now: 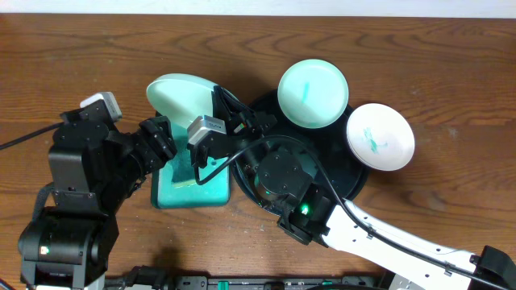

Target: Clean dirty plates on tray and stack at the side

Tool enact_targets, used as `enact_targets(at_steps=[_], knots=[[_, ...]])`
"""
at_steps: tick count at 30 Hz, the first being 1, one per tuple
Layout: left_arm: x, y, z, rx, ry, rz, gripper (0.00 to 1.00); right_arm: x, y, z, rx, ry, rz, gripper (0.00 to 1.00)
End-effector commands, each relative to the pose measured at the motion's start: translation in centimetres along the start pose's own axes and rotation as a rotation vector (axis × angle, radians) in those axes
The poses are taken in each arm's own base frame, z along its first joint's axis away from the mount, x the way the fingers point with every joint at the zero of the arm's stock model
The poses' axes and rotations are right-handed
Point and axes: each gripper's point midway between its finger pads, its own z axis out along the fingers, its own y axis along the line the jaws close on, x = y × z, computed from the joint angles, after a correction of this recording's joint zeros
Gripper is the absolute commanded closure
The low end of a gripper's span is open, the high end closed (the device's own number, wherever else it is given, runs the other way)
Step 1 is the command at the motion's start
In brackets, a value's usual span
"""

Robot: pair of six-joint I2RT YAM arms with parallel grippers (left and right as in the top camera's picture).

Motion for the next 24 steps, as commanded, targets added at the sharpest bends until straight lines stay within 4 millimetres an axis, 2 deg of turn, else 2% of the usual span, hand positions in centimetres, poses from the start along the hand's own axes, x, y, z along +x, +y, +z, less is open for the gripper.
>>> enact_targets(at_steps=[1, 5, 7, 9, 10, 13, 15, 16, 18, 19, 20, 22, 24], knots=[[-0.6, 0.0, -0.4, -0.005, -0.024, 0.004, 0.22, -0.5, -0.3, -0.1, 0.015, -0.01, 0.002, 0.99], [-0.6, 0.0, -0.4, -0.005, -0.024, 0.004, 0.22, -0.3, -0.7, 0.0, 0.027, -0.003, 0.026, 0.99], [-0.6, 0.0, -0.4, -0.006, -0.024, 0.004, 0.22, 1.1, -1.5, 0.3, 0.069, 0.045, 0.137, 0.99], [-0.6, 0.0, -0.4, -0.006, -0.024, 0.004, 0.22, 3.9, -2.7, 0.7, 0.14, 0.139, 0.285, 0.99], [-0.6, 0.0, -0.4, -0.005, -0.024, 0.004, 0.22, 6.0, -3.2, 0.9, 0.175, 0.201, 0.356, 0.99], [-0.6, 0.0, -0.4, -0.005, -0.023, 0.004, 0.22, 12.4, -2.7, 1.0, 0.193, 0.375, 0.64, 0.99], [-0.6, 0.0, -0.4, -0.006, -0.024, 0.004, 0.22, 15.1, -0.7, 1.1, 0.084, 0.453, 0.844, 0.99], [-0.6, 0.0, -0.4, -0.006, -0.024, 0.004, 0.22, 15.5, 0.5, 1.2, -0.013, 0.474, 0.932, 0.99], [-0.6, 0.0, -0.4, -0.006, -0.024, 0.004, 0.22, 15.1, 2.8, 1.0, -0.296, 0.478, 1.126, 0.99], [-0.6, 0.0, -0.4, -0.006, -0.024, 0.004, 0.22, 15.0, 2.9, 0.7, -0.395, 0.469, 1.18, 0.99], [-0.6, 0.0, -0.4, -0.006, -0.024, 0.004, 0.22, 15.2, 2.6, 0.4, -0.462, 0.464, 1.212, 0.99], [-0.6, 0.0, -0.4, -0.006, -0.024, 0.004, 0.22, 17.1, 0.8, -0.3, -0.491, 0.485, 1.272, 0.99], [-0.6, 0.0, -0.4, -0.006, -0.024, 0.004, 0.22, 21.4, -2.3, -1.1, -0.364, 0.571, 1.334, 0.99]])
